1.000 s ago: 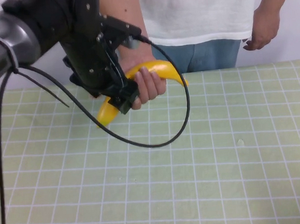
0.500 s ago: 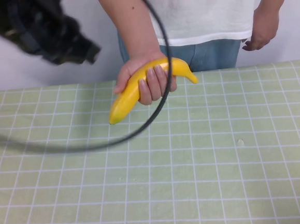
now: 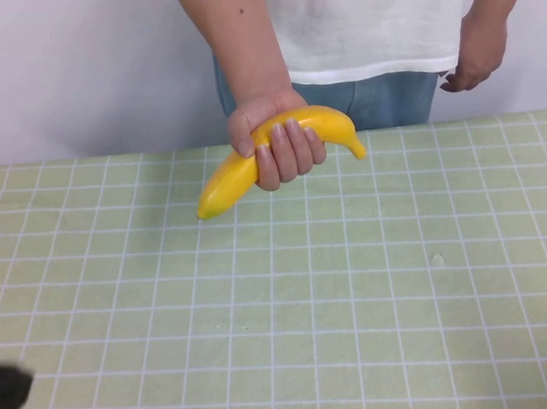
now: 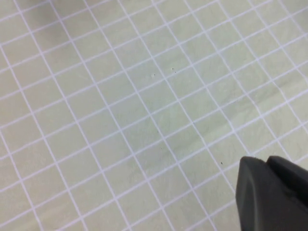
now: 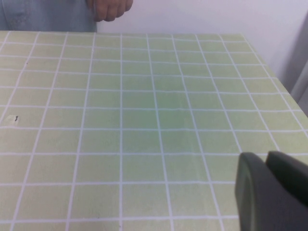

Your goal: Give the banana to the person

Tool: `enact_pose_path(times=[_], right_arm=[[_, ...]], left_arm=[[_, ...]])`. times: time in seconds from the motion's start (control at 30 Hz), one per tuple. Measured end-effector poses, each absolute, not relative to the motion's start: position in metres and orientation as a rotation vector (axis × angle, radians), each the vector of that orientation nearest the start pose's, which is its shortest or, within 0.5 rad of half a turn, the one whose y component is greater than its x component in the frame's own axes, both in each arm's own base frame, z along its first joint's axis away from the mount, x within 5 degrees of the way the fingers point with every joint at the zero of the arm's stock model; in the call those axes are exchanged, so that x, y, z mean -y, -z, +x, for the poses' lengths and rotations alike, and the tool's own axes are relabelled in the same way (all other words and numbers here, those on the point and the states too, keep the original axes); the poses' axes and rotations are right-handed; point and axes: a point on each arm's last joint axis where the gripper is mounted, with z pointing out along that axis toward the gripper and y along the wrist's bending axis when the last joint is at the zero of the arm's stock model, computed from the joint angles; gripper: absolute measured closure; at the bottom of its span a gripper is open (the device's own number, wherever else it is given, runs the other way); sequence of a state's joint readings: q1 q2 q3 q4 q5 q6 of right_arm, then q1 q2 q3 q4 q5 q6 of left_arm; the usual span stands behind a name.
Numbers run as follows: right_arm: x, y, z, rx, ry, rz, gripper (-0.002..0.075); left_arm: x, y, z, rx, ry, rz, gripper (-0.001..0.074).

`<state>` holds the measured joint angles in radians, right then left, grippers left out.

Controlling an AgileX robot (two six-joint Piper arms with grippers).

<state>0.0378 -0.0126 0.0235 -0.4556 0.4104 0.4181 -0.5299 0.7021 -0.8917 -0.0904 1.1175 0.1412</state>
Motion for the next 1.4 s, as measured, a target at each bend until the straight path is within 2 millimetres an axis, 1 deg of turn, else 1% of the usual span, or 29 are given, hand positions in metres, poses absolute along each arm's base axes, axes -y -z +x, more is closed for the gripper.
enact_pose_path(times=[0.1,0.23,0.37,0.47,0.6,0.77,0.83,0.93,1.03,1.13,1.2,1.27,1.4], right_arm=[[0.014,-0.173,0.052,-1.863,0.141,0.083,0.0733],[0.014,-0.173,0.052,-1.863,0.141,0.083,0.0733],[0.014,-0.173,0.052,-1.863,0.141,0.083,0.0733],[0.014,-0.173,0.052,-1.863,0.141,0.083,0.0733],[0.014,-0.173,0.052,-1.863,0.141,0.083,0.0733],[0.014,-0.173,0.052,-1.863,0.141,0.083,0.0733],[0.014,-0.173,0.052,-1.863,0.141,0.083,0.0733],[0.014,-0.173,0.052,-1.863,0.141,0.083,0.0733],[0.014,-0.173,0.052,-1.863,0.141,0.083,0.0733],[0.014,-0.173,0.052,-1.863,0.141,0.083,0.0733],[0.014,-0.173,0.052,-1.863,0.141,0.083,0.0733],[0.014,-0.173,0.052,-1.863,0.141,0.083,0.0733],[0.014,-0.173,0.052,-1.863,0.141,0.083,0.0733]], left_arm=[[0.044,-0.342,0.06,-2.206,0.318,0.74,0.0733],[0.03,-0.329,0.037,-2.125,0.336,0.71,0.0733],[0.021,-0.328,0.021,-2.068,0.347,0.693,0.0733],[0.017,-0.327,0.015,-2.067,0.348,0.694,0.0733],[0.015,-0.325,0.014,-2.086,0.322,0.699,0.0733],[0.011,-0.324,0.018,-2.068,0.252,0.69,0.0733],[0.012,-0.327,0.021,-2.009,0.24,0.667,0.0733],[0.011,-0.33,0.024,-1.869,0.213,0.578,0.0733],[0.011,-0.325,0.026,-1.693,0.149,0.497,0.0733],[0.012,-0.311,0.026,-1.549,0.095,0.416,0.0733],[0.011,-0.297,0.028,-1.516,0.062,0.342,0.0733],[0.01,-0.277,0.032,-1.535,0.038,0.267,0.0733],[0.006,-0.236,0.043,-1.667,0.034,0.135,0.0733]])
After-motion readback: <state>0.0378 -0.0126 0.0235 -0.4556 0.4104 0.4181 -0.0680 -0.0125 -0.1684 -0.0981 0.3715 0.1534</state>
